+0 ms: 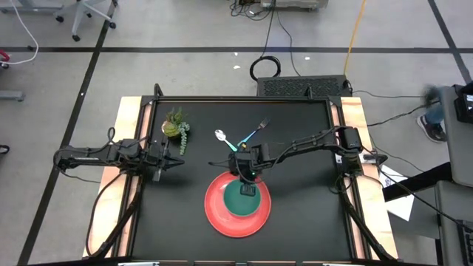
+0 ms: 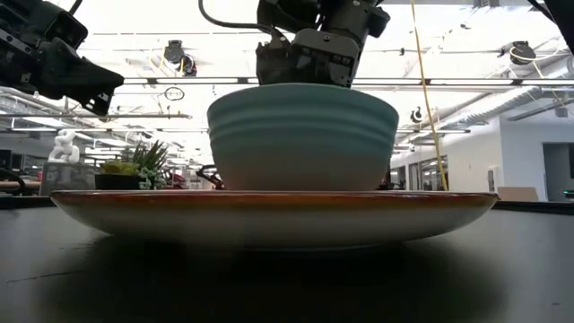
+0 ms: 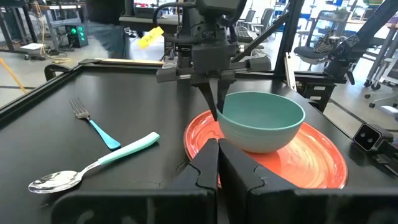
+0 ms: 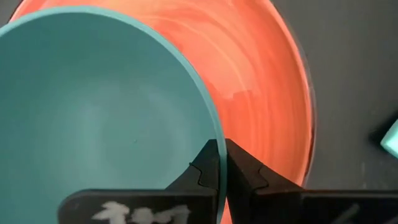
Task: Set table place
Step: Put the green bowl on the orange plate
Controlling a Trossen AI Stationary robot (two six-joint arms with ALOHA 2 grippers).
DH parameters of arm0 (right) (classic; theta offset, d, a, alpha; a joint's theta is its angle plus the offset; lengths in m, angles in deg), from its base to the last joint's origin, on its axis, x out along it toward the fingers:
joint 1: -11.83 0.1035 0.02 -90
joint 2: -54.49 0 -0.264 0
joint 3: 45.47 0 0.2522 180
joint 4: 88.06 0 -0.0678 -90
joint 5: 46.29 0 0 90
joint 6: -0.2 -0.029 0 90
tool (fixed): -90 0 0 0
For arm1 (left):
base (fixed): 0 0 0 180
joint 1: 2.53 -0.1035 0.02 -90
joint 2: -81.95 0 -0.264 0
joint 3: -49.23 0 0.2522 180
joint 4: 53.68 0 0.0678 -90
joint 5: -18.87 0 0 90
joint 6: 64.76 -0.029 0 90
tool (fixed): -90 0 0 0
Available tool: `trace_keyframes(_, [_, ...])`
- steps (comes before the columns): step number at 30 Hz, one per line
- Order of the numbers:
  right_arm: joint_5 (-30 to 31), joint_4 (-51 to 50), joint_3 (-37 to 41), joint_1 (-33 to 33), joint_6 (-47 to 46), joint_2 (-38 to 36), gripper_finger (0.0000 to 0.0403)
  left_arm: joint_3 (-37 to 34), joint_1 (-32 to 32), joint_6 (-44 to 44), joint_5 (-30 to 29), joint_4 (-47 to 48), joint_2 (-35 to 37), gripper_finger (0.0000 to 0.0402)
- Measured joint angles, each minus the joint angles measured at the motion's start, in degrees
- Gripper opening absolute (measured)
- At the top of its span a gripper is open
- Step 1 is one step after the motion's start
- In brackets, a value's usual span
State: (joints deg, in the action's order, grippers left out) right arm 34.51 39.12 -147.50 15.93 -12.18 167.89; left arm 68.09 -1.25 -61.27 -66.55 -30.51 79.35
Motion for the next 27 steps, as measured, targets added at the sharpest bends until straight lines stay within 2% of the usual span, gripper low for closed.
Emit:
trace_keyframes(5, [1.68, -1.73, 0.00, 0.04, -0.43, -0.02, 0.0000, 0.00, 0.00, 0.00, 0.00, 0.02, 0.01, 0.0015])
trace_keyframes(27, [2.45, -2.93, 0.00, 0.34, -0.41, -0.22, 0.0002, 0.00, -0.01, -0.02, 0.00, 0.02, 0.01, 0.0015])
